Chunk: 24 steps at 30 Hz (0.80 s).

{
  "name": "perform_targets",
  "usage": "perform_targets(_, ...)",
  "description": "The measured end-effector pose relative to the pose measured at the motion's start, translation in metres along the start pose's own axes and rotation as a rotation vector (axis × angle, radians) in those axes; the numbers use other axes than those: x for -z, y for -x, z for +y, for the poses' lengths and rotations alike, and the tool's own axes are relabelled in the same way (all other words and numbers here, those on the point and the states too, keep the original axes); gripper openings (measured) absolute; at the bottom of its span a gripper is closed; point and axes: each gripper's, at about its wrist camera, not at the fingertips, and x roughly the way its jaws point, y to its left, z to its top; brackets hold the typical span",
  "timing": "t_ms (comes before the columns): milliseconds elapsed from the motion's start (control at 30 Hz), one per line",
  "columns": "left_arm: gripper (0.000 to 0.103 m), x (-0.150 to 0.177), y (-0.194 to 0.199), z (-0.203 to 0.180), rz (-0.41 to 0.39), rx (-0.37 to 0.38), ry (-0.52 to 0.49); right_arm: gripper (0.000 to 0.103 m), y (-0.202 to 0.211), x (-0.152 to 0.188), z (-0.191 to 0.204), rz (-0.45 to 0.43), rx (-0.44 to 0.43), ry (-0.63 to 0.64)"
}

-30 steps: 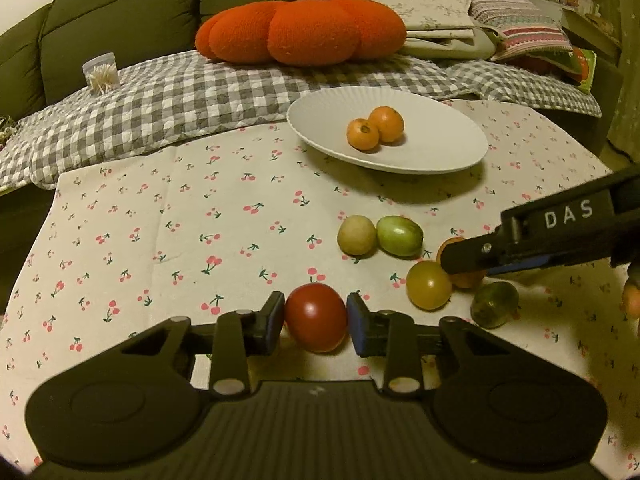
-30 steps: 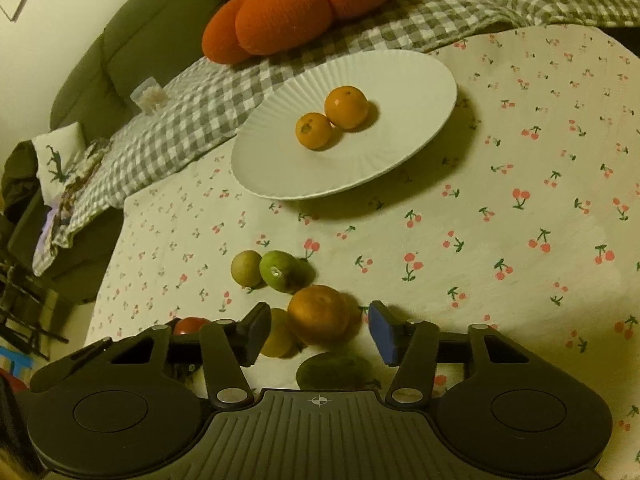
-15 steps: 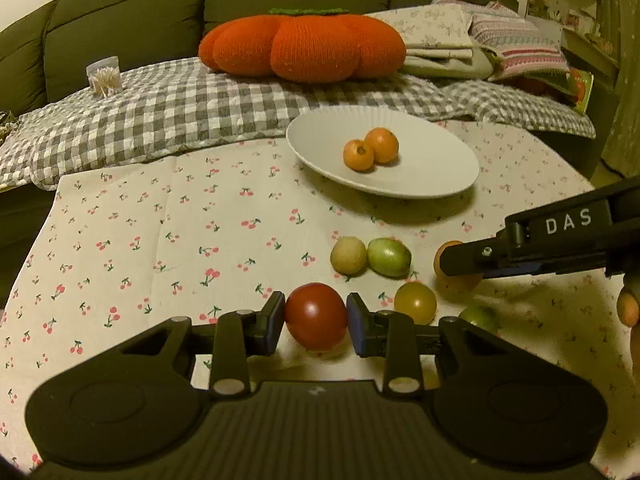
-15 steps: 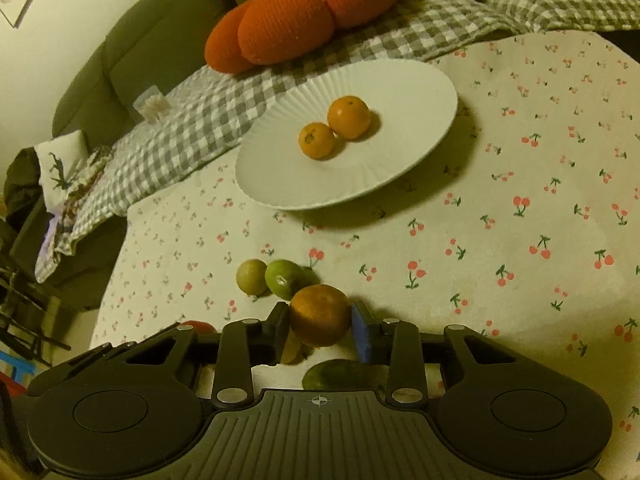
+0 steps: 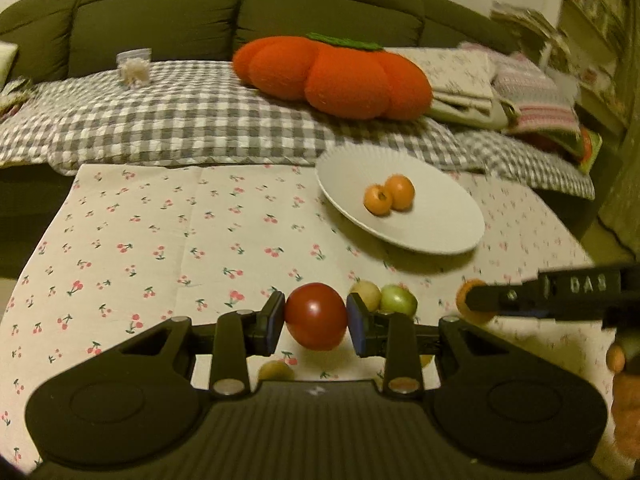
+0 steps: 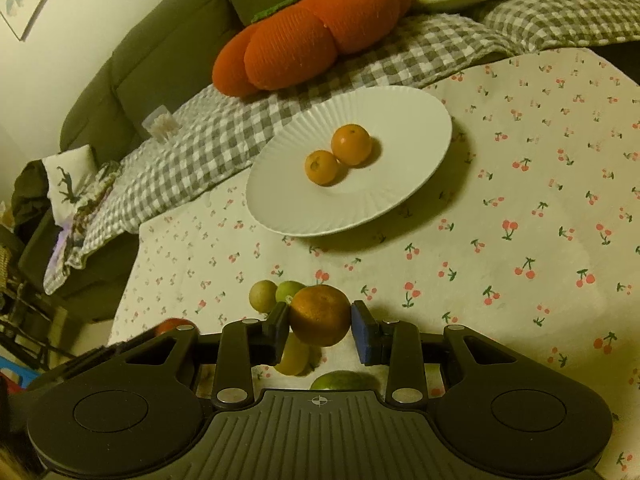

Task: Organize fruits
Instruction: 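Carry the red tomato and the orange over the white plate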

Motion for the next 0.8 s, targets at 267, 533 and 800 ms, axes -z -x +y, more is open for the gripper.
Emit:
perform_targets(267,0.032,-0.009,-0.002,0.000,0.013,0.030,0.057,0.032,0.010,-0.006,0.004,-0.022,-0.004,0.018)
perform_targets(533,0.032,-0.019,-0.009,-0.024,0.019,0.058,0.027,0.032,0.015,-0.017,0.000,-0.044,0.010,0.033)
perform_targets(800,0.032,-0.029,-0.027,-0.044,0.017,0.060,-0.007,0.032,0.020,-0.032,-0.005,-0.075,0.038,0.055)
